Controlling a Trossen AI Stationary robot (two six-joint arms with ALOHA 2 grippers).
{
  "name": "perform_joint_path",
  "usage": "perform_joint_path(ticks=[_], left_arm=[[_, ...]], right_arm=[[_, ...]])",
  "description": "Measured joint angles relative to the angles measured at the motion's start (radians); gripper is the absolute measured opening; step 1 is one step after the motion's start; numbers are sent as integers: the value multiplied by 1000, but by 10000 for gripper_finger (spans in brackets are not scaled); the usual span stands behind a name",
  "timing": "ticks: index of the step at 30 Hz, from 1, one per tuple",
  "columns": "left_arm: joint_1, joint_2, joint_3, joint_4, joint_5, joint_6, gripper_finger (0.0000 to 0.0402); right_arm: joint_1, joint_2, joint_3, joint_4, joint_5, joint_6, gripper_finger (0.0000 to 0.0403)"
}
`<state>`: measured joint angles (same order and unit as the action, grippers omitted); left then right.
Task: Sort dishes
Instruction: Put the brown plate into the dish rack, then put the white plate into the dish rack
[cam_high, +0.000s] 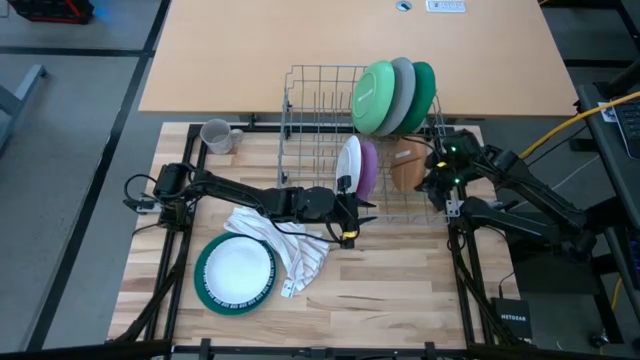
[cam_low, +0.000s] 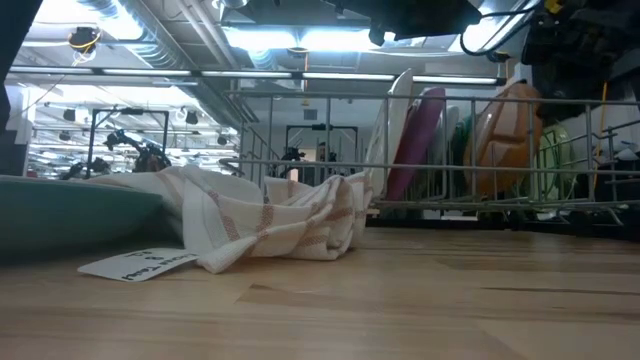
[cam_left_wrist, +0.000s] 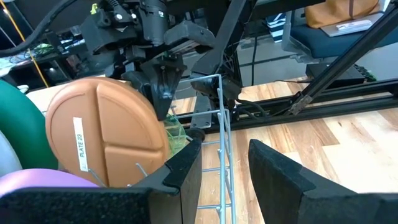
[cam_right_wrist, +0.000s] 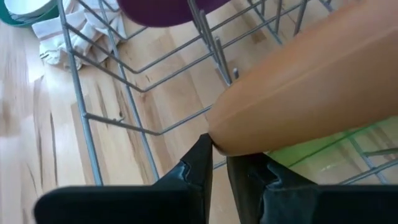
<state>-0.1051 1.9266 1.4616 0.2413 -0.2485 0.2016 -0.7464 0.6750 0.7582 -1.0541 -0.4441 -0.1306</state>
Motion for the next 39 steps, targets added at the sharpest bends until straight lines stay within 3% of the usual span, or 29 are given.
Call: perform_joint_path(ticks=[4, 12, 16, 25, 31, 39], left_arm=[[0, 0, 0, 0, 0, 0, 123], [0, 0, 0, 0, 0, 0, 123], [0, 0, 0, 0, 0, 0, 123], [0, 0, 0, 0, 0, 0, 123], [0, 0, 0, 0, 0, 0, 123], [0, 0, 0, 0, 0, 0, 123]], right_arm=[[0, 0, 0, 21, 7, 38, 62], [0, 2, 0, 21, 49, 77, 150], [0, 1, 0, 17, 49, 75, 173], [0, 1, 0, -7, 41, 74, 179], [0, -3, 1, -115, 34, 64, 179], [0, -14, 116, -273, 77, 19, 179]])
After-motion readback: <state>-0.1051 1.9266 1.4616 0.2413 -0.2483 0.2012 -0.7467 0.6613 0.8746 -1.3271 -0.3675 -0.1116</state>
